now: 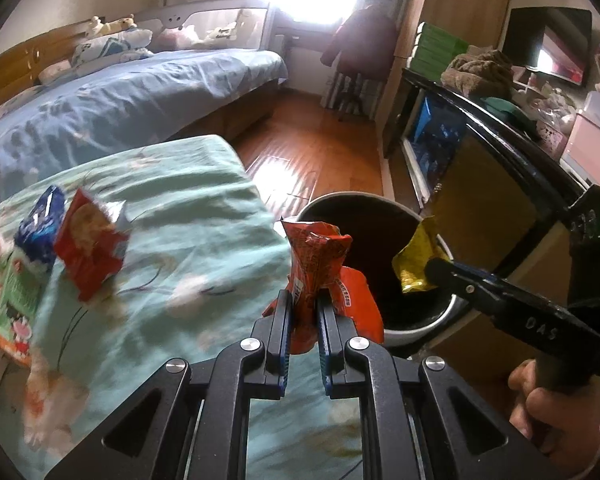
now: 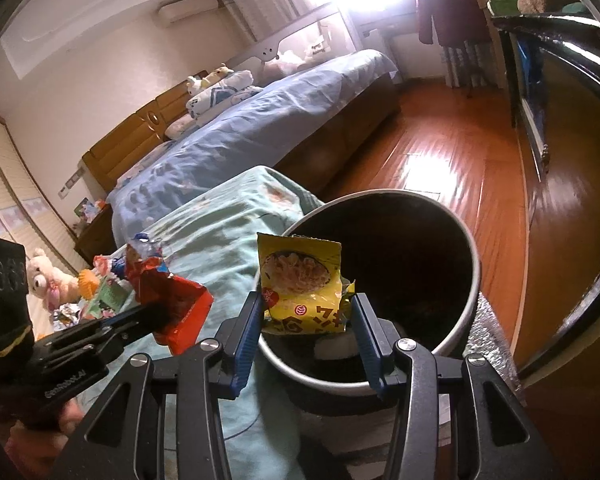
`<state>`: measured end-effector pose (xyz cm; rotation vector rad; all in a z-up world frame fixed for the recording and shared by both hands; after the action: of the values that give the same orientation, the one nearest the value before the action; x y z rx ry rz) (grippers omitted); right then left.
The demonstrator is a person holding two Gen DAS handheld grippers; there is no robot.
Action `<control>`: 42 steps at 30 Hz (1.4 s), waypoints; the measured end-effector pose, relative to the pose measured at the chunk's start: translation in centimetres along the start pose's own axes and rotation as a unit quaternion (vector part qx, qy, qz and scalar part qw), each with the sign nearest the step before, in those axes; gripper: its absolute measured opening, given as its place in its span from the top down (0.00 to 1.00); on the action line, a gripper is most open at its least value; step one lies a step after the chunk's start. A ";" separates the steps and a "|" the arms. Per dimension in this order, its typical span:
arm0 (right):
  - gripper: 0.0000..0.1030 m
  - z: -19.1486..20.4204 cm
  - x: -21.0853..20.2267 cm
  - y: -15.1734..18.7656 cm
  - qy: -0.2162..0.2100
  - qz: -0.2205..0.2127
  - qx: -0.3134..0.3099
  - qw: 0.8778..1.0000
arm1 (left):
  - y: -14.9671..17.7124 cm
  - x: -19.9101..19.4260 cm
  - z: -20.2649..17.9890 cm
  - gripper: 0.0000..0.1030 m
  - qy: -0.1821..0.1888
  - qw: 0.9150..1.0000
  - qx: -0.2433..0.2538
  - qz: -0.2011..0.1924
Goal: Collect trash
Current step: 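Carry both bags over the bin and open both tools to drop them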
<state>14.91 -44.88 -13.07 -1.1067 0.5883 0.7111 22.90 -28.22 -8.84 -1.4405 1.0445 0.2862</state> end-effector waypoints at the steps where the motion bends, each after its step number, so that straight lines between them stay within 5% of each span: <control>1: 0.55 -0.2 0.1 -0.2 0.003 0.000 0.000 1.000 | -0.3 0.3 -0.3 0.90 0.001 1.000 0.001 0.000; 32: 0.52 -4.7 2.4 -2.6 0.033 0.021 0.019 0.999 | -2.9 6.2 -3.0 0.89 0.005 1.000 0.013 0.027; 36: 0.37 -4.8 2.6 -2.6 0.035 0.026 0.021 0.999 | -2.9 6.2 -3.1 0.84 0.006 1.000 0.014 0.027; 42: 0.33 -4.6 1.9 -2.5 0.043 0.019 0.022 0.999 | -2.2 5.4 -2.5 0.75 0.005 1.000 0.005 0.024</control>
<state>17.66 -49.49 -14.56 -1.0909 0.6969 0.6836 26.49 -33.13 -10.72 -1.4119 1.0881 0.3075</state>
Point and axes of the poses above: each gripper's, at about its wrist camera, not at the fingertips, and x roughly the way its jaws point, z to its left, y to its underside, the point moved 8 cm from there along x, roughly the way its jaws point, and after that the axes turned 2 degrees about z, right-handed, at the moved point
